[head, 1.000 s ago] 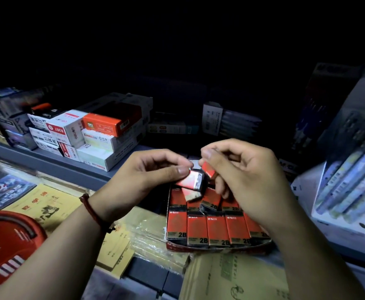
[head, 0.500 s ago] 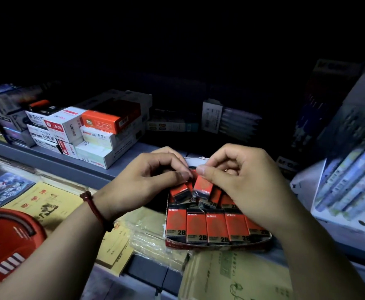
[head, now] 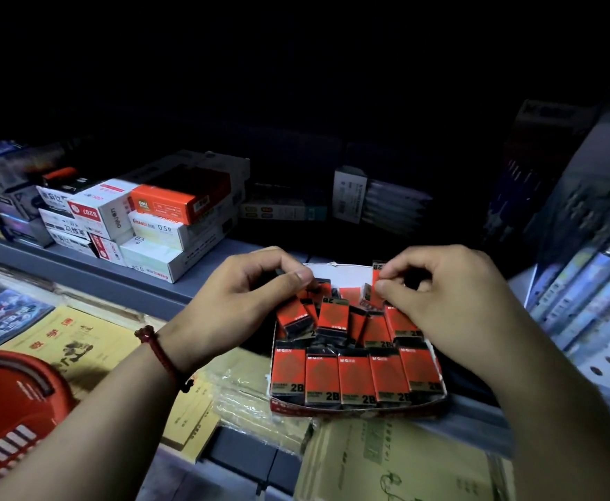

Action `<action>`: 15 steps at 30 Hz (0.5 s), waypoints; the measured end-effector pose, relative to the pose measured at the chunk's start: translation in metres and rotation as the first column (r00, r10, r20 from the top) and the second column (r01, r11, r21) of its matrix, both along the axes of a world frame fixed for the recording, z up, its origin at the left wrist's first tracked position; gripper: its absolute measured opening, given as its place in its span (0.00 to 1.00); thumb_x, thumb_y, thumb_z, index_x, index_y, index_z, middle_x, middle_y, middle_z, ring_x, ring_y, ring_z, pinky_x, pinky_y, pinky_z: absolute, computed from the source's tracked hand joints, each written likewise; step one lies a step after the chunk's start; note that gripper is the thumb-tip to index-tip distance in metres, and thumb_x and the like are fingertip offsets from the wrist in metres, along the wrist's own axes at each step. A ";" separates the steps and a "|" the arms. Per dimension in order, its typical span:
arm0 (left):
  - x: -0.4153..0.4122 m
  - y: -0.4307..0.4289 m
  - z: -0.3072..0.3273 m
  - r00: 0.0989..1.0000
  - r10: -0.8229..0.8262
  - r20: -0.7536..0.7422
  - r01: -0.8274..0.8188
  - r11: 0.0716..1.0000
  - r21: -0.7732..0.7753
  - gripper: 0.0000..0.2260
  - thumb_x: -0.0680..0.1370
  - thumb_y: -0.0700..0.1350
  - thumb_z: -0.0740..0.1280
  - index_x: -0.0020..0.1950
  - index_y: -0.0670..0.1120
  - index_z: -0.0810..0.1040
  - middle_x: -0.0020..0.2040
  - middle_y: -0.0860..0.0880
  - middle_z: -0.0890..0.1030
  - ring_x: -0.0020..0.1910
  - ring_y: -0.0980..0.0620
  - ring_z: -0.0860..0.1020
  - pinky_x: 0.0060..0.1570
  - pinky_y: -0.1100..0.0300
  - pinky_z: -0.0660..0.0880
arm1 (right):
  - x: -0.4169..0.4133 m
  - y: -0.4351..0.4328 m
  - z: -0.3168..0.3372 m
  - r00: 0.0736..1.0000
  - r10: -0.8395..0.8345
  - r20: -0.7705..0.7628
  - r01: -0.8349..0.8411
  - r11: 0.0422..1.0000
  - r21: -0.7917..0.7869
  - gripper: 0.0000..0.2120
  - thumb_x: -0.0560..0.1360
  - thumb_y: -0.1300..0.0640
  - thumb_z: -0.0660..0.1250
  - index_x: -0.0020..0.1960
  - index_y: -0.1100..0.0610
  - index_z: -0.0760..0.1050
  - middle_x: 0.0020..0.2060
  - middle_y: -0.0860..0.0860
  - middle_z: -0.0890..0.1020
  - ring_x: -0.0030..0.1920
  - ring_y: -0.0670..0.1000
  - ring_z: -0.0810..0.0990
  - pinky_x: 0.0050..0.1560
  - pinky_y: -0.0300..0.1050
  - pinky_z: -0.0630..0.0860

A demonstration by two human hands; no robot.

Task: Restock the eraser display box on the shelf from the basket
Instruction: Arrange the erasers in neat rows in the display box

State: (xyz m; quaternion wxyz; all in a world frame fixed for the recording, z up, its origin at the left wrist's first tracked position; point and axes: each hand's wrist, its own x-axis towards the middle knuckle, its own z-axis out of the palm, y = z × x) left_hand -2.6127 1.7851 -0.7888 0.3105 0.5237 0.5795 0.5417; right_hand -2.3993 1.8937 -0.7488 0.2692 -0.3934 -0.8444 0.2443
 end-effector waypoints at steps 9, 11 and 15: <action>-0.001 0.000 -0.003 1.000 0.004 -0.007 -0.004 1.000 0.012 0.13 0.76 0.54 0.71 0.46 0.43 0.82 0.44 0.42 0.82 0.41 0.52 0.80 0.44 0.58 0.75 | -0.009 -0.006 0.003 0.996 -0.036 0.078 0.032 0.998 0.056 0.11 0.72 0.45 0.77 0.48 0.48 0.79 0.32 0.43 0.72 0.28 0.41 0.71 0.27 0.32 0.65; -0.001 0.001 -0.003 1.000 0.012 -0.023 -0.011 1.000 0.020 0.14 0.75 0.56 0.70 0.45 0.44 0.82 0.44 0.45 0.82 0.42 0.53 0.79 0.45 0.59 0.75 | -0.013 -0.008 0.003 0.993 -0.037 0.110 0.032 0.998 0.050 0.14 0.69 0.43 0.79 0.43 0.49 0.76 0.38 0.44 0.76 0.33 0.41 0.74 0.30 0.34 0.65; 0.001 0.002 -0.004 1.000 0.016 -0.027 -0.016 1.000 0.021 0.13 0.74 0.56 0.70 0.44 0.47 0.82 0.43 0.47 0.82 0.41 0.54 0.79 0.44 0.60 0.74 | -0.020 -0.010 0.004 0.986 -0.061 0.154 0.061 0.998 0.007 0.16 0.68 0.44 0.80 0.45 0.50 0.77 0.43 0.46 0.79 0.39 0.47 0.79 0.40 0.48 0.78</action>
